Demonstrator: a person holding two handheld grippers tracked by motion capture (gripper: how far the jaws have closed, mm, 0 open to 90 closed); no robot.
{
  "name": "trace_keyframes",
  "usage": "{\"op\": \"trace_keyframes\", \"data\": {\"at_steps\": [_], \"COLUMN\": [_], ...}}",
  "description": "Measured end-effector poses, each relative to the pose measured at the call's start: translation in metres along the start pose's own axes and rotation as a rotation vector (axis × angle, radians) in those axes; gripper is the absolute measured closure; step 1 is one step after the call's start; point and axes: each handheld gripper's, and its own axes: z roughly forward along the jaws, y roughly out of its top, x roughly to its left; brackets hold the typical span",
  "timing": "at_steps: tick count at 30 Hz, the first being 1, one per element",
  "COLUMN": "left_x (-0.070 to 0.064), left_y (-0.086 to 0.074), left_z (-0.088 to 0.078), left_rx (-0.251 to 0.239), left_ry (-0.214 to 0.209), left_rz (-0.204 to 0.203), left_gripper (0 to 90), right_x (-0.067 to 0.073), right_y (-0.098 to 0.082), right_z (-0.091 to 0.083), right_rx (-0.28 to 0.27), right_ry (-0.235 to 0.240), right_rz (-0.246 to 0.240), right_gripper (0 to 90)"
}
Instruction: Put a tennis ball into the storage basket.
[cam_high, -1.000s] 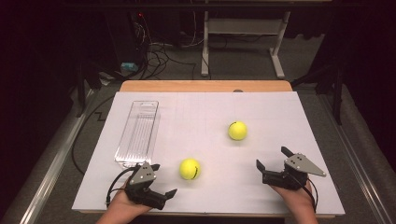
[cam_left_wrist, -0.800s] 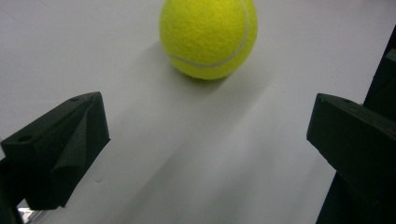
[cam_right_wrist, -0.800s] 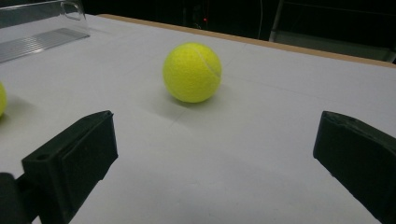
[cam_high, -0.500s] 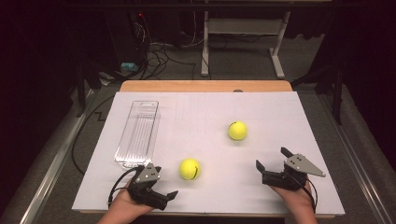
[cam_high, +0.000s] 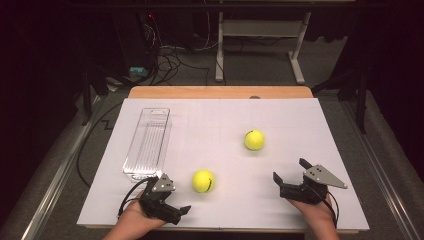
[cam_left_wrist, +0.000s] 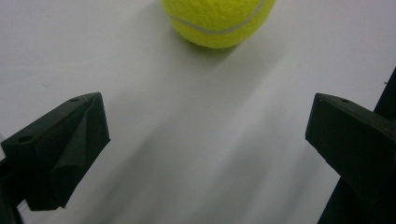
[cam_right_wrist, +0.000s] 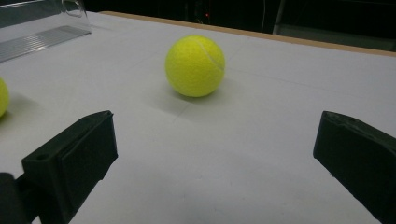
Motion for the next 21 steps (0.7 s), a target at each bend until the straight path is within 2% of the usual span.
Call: {"op": "trace_keyframes", "data": {"at_steps": [6, 11, 13, 21], "left_x": [-0.002, -0.003, -0.002, -0.001], "left_y": [0.013, 0.026, 0.03, 0.043], "left_z": [0.001, 0.002, 0.002, 0.006], "left_rx": [0.066, 0.135, 0.156, 0.25], "left_ry": [0.001, 0.003, -0.009, -0.01], "left_rz": [-0.004, 0.025, 0.026, 0.053], "left_gripper": [0.8, 0.8, 1.0, 1.0], "right_x": [0.0, 0.003, 0.004, 0.006], "right_y": [0.001, 0.001, 0.001, 0.002], "right_z": [-0.002, -0.002, -0.003, -0.003], "right_rx": [-0.013, -0.013, -0.017, -0.014], "right_ry": [0.005, 0.015, 0.017, 0.026], "right_rz": [-0.006, -0.009, -0.014, -0.016], "right_gripper": [0.0, 0.0, 0.0, 0.0]}}
